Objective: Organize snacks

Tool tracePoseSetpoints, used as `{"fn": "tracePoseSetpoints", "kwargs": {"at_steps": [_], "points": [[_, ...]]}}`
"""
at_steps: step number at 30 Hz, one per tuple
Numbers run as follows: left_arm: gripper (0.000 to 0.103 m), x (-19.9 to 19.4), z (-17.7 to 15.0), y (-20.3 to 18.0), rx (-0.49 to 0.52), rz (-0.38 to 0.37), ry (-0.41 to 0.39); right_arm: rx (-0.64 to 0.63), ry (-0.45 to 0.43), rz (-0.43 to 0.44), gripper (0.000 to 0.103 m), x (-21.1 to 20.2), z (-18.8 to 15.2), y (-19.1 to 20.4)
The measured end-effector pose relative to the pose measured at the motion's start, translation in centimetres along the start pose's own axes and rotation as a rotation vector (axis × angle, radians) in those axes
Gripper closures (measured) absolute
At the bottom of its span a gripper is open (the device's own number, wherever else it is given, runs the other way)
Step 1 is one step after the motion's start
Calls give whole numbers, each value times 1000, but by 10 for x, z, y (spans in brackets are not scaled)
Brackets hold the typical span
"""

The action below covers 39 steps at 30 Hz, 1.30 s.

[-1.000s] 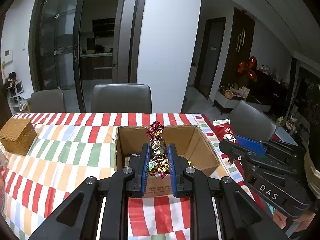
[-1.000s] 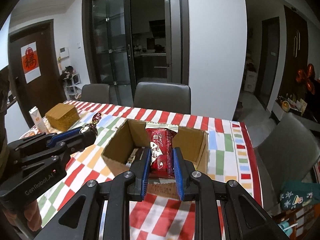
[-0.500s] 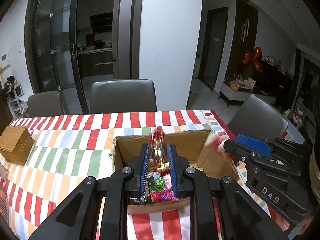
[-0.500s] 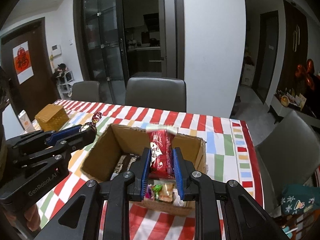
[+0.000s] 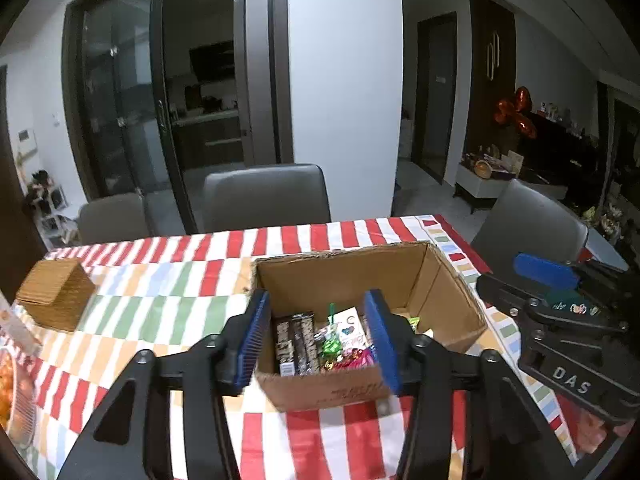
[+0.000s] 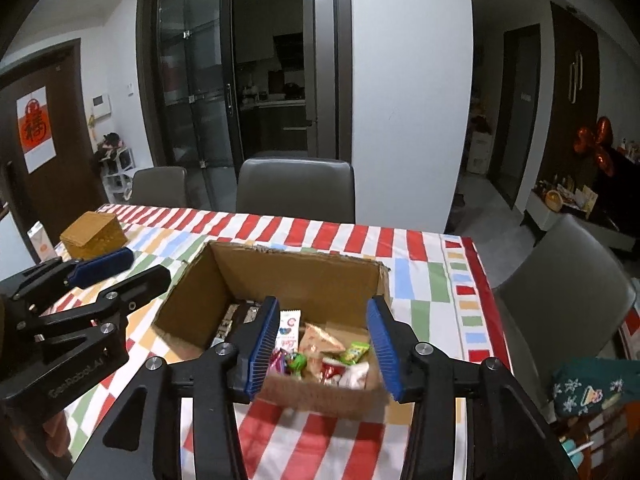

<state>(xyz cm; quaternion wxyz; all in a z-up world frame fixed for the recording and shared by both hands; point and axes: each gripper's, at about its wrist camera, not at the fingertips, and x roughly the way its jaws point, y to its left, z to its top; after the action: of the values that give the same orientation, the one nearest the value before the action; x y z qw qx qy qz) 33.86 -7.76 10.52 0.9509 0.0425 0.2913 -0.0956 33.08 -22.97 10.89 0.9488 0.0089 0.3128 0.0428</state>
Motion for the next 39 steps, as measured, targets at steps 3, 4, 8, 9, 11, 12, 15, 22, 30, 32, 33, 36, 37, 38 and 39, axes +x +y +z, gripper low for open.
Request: {"fn": "tracePoseSetpoints", "kwargs": {"at_steps": [3, 4, 8, 9, 11, 12, 15, 22, 30, 32, 33, 36, 37, 38, 39], "points": [[38, -19, -8, -1, 8, 7, -25, 4, -21, -12, 42, -19, -9, 1], [34, -30, -12, -3, 11, 12, -38, 7, -30, -14, 39, -27, -12, 1], [19, -62, -22, -4, 15, 20, -82, 12, -71, -37, 28, -59, -26, 2], [14, -71, -27, -5, 14, 25, -99, 13, -84, -41, 26, -67, -30, 3], [11, -90, -38, -9, 23, 44, -132, 4, -113, -52, 23, -85, -39, 5], [9, -95, -42, -9, 26, 48, -140, -1, -129, -57, 22, -94, -43, 6], [4, -115, -56, -14, 34, 64, -167, -3, -165, -64, 18, -116, -57, 8], [0, -148, -91, -18, 27, 75, -177, 22, -191, -85, 15, -151, -94, 13], [0, -168, -128, -20, 16, 80, -128, 20, -178, -90, 15, -173, -135, 23], [0, -170, -134, -20, 11, 74, -113, 10, -173, -89, 15, -177, -142, 26], [0, -172, -137, -20, 7, 69, -107, 6, -170, -88, 15, -178, -145, 27], [0, -178, -145, -19, -2, 61, -101, 8, -166, -85, 15, -183, -152, 29], [0, -180, -147, -20, -4, 60, -101, 13, -166, -85, 15, -185, -155, 29], [0, -182, -148, -20, -5, 61, -102, 15, -165, -84, 15, -187, -156, 29], [0, -184, -150, -20, -3, 62, -105, 15, -161, -84, 15, -188, -158, 30]]}}
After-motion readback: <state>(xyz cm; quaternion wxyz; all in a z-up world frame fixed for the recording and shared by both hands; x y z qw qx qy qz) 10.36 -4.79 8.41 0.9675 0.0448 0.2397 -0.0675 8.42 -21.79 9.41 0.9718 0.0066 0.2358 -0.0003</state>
